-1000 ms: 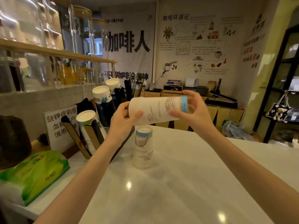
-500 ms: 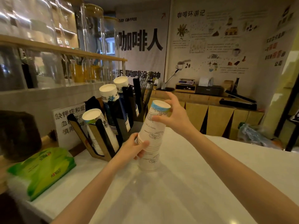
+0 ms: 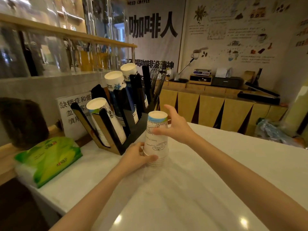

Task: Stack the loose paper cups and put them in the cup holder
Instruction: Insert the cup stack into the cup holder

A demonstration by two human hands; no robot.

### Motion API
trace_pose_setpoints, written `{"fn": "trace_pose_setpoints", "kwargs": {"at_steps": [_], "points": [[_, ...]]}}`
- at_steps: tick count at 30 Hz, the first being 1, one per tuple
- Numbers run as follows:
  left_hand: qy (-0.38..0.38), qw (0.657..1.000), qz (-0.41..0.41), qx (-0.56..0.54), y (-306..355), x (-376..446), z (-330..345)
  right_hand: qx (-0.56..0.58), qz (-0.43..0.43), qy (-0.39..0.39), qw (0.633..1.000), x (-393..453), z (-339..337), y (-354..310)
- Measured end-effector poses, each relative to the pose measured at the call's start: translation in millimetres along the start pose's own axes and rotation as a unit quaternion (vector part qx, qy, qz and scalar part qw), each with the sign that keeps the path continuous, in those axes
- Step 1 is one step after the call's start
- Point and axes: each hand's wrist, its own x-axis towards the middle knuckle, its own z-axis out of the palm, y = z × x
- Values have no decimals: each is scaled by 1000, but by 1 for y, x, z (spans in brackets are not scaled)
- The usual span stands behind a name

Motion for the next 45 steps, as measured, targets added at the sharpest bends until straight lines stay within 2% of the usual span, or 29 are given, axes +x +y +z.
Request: {"fn": "trace_pose_setpoints", "kwargs": {"at_steps": [5,7,10,15,18,20,24,30,34,37,39,45], "points": [[-49,998,-12,-34,5,5,2,66,135,-150,977,-16,9,31],[-52,996,-1,-77,5,2,7,92,172,-168,966,-23,16,44],[-41,992,2,-117,5,1,11,124,199,-129,963,-29,23,53],[-52,985,-48,-155,14,4,2,164,190,-76,965,-36,30,58],[-9,975,-75,-207,25,1,-9,214,208,-34,954,-39,29,48],[37,980,-43,-193,40,-4,-22,255,216,-25,942,-41,28,32],[133,986,66,-73,77,-17,-63,325,135,-5,936,-37,17,-16],[199,957,206,-48,109,-38,-143,329,5,36,944,-15,15,-95],[222,945,239,-35,108,-37,-186,318,-58,53,945,10,28,-128],[203,947,243,-49,83,-35,-225,288,-77,63,952,31,59,-152],[192,952,236,-46,74,-29,-228,267,-87,59,958,34,64,-154],[94,972,198,-85,31,-6,-240,216,-34,61,974,46,99,-149]]}}
